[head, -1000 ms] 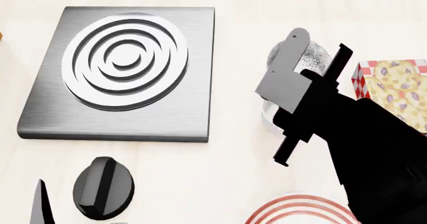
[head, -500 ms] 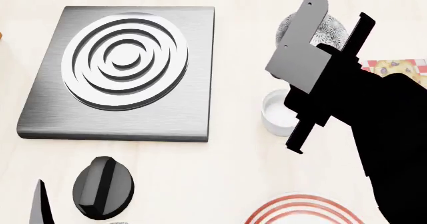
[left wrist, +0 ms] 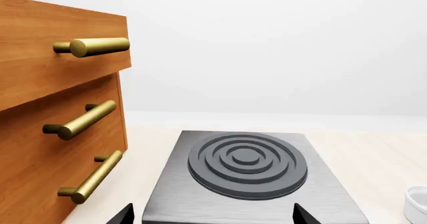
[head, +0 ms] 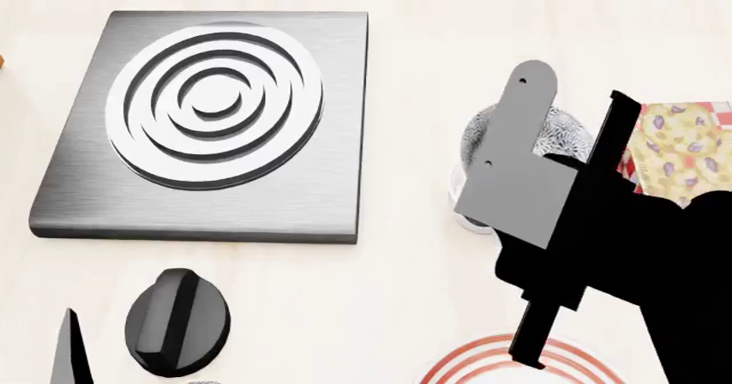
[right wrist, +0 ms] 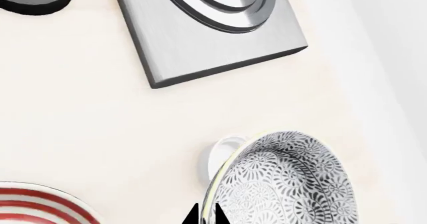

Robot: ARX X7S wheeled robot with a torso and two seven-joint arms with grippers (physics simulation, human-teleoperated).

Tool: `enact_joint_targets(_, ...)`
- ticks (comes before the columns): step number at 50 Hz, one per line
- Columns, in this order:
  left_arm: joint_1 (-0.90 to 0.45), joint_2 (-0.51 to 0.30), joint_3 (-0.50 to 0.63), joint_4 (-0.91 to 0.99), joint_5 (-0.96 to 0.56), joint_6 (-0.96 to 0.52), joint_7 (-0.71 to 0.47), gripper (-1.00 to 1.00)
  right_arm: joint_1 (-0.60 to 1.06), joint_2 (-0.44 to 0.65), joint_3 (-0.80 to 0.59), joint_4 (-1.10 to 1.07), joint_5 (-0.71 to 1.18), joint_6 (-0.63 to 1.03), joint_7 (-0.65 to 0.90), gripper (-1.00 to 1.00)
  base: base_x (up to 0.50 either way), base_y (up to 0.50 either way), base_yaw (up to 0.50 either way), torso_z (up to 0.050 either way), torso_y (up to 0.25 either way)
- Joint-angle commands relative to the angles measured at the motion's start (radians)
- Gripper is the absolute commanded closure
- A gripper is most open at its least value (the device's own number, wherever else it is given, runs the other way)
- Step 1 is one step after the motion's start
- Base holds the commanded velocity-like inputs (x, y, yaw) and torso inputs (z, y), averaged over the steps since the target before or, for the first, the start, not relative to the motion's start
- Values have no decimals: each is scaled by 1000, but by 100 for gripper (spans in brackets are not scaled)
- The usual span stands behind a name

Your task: Pick the akita bowl on the ramekin and place it on the plate.

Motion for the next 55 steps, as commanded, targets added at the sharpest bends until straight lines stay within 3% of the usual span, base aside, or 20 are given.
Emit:
enact_joint_targets(1, -1, -3, 3, 0, -1, 0, -4, -100, -77, 97, 39, -164, 44, 31, 28, 100, 0, 0, 0, 0, 0)
enact_joint_targets(24, -1, -7, 20, -6, 4, 2, -8, -100, -393, 263, 132, -318, 184, -85, 217, 100, 0, 0, 0, 0, 0)
enact_joint_targets(55, -8, -14, 25, -10, 1, 1, -19, -100, -608, 373, 158, -363, 258, -232, 365, 100, 0, 0, 0, 0, 0)
